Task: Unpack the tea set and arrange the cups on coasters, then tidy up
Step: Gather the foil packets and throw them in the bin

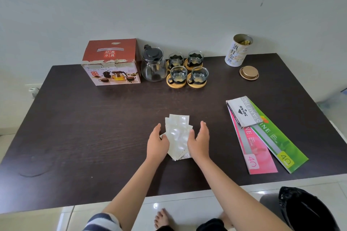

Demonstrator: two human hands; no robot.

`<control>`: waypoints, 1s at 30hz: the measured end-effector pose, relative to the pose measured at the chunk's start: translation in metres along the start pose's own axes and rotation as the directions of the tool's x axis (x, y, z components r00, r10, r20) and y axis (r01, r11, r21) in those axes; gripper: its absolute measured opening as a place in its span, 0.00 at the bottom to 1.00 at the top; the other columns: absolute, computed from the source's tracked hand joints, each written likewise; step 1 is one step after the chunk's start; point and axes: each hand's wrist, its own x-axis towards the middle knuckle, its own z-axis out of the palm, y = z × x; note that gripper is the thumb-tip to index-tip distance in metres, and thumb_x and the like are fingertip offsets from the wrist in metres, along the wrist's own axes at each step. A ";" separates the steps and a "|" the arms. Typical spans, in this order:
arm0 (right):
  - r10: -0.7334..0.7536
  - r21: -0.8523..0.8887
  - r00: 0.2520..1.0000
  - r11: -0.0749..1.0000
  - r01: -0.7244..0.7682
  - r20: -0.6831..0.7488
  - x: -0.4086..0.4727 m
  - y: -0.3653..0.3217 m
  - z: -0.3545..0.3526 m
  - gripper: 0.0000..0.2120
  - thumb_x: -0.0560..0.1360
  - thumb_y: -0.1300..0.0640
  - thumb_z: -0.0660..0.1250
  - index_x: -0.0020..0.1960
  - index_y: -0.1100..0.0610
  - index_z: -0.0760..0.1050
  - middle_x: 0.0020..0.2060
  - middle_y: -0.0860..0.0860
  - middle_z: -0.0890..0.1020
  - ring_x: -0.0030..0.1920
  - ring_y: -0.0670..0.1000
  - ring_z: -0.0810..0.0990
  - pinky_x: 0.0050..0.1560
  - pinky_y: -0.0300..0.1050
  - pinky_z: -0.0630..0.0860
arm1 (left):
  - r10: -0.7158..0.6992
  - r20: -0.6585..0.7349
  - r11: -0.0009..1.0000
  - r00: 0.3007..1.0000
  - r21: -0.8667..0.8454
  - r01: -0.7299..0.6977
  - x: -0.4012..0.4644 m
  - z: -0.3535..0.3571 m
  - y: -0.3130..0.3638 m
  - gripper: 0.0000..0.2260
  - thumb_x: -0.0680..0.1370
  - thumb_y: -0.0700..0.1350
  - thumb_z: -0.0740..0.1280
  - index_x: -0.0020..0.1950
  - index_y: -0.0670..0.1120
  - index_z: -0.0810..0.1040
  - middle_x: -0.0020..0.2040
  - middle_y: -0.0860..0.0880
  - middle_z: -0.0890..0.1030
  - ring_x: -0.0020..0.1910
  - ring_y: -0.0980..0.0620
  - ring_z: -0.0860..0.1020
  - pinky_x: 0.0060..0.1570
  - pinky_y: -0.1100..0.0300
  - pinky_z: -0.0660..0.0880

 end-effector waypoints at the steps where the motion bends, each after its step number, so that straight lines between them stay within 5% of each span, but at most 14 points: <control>1: 0.018 -0.042 0.998 0.999 -0.020 -0.063 -0.004 0.003 -0.002 0.26 0.80 0.56 0.58 0.76 0.59 0.56 0.75 0.54 0.60 0.76 0.54 0.55 0.74 0.52 0.59 | -0.008 -0.027 1.000 1.000 0.019 0.009 0.001 -0.001 -0.001 0.24 0.78 0.41 0.56 0.75 0.48 0.60 0.73 0.50 0.67 0.71 0.51 0.65 0.68 0.56 0.64; 5: -0.082 -0.271 0.993 0.961 0.055 -0.089 -0.030 0.014 0.001 0.20 0.78 0.57 0.62 0.68 0.60 0.68 0.67 0.55 0.71 0.65 0.57 0.67 0.62 0.52 0.70 | -0.046 0.001 0.996 0.999 0.075 0.046 -0.001 0.002 0.001 0.24 0.78 0.43 0.56 0.75 0.47 0.60 0.69 0.49 0.71 0.67 0.49 0.69 0.64 0.52 0.69; 8: -0.125 -0.245 0.992 0.962 0.123 0.005 -0.038 0.017 0.010 0.19 0.75 0.56 0.63 0.65 0.57 0.71 0.60 0.51 0.74 0.60 0.54 0.71 0.58 0.52 0.72 | -0.037 0.039 0.999 0.999 0.025 0.036 -0.003 0.011 0.005 0.24 0.78 0.42 0.58 0.74 0.46 0.60 0.69 0.49 0.71 0.66 0.50 0.71 0.62 0.57 0.69; 14: 0.129 -0.057 0.991 0.990 -0.128 0.021 -0.013 -0.003 0.002 0.25 0.74 0.57 0.69 0.68 0.59 0.68 0.61 0.53 0.74 0.59 0.55 0.76 0.57 0.47 0.74 | -0.066 0.013 0.996 0.998 -0.064 0.067 -0.001 0.014 0.008 0.25 0.77 0.38 0.60 0.75 0.44 0.59 0.70 0.47 0.69 0.66 0.50 0.71 0.59 0.61 0.68; 20: 0.268 -0.061 0.951 0.963 -0.261 0.157 0.003 -0.011 0.004 0.11 0.68 0.61 0.69 0.49 0.61 0.75 0.47 0.55 0.82 0.44 0.53 0.80 0.37 0.43 0.74 | -0.129 0.050 0.991 0.990 0.034 0.127 0.010 0.006 0.005 0.24 0.74 0.39 0.64 0.70 0.41 0.65 0.54 0.49 0.76 0.53 0.51 0.74 0.50 0.60 0.70; 24: 0.242 -0.167 0.956 0.962 -0.214 0.168 -0.002 -0.013 0.008 0.06 0.66 0.55 0.66 0.42 0.55 0.74 0.45 0.53 0.79 0.45 0.54 0.79 0.43 0.49 0.79 | -0.151 0.067 0.987 0.986 0.067 0.147 0.013 0.001 -0.003 0.08 0.72 0.39 0.65 0.51 0.43 0.75 0.40 0.50 0.77 0.38 0.53 0.74 0.36 0.61 0.71; 26: 0.183 -0.182 0.968 0.971 -0.152 0.173 -0.006 -0.013 0.009 0.04 0.69 0.56 0.66 0.40 0.55 0.71 0.43 0.52 0.78 0.45 0.53 0.78 0.41 0.45 0.76 | -0.129 0.064 0.986 0.990 0.111 0.121 0.012 0.000 -0.007 0.04 0.72 0.39 0.66 0.39 0.43 0.72 0.33 0.51 0.72 0.32 0.54 0.69 0.30 0.63 0.66; 30: 0.144 -0.028 0.967 0.990 -0.141 0.209 -0.014 -0.014 0.004 0.05 0.72 0.60 0.66 0.40 0.58 0.70 0.35 0.51 0.75 0.37 0.51 0.77 0.37 0.43 0.72 | -0.074 0.059 0.995 0.995 0.077 0.069 0.007 -0.002 -0.009 0.05 0.74 0.40 0.67 0.45 0.47 0.72 0.38 0.53 0.74 0.33 0.58 0.70 0.30 0.67 0.67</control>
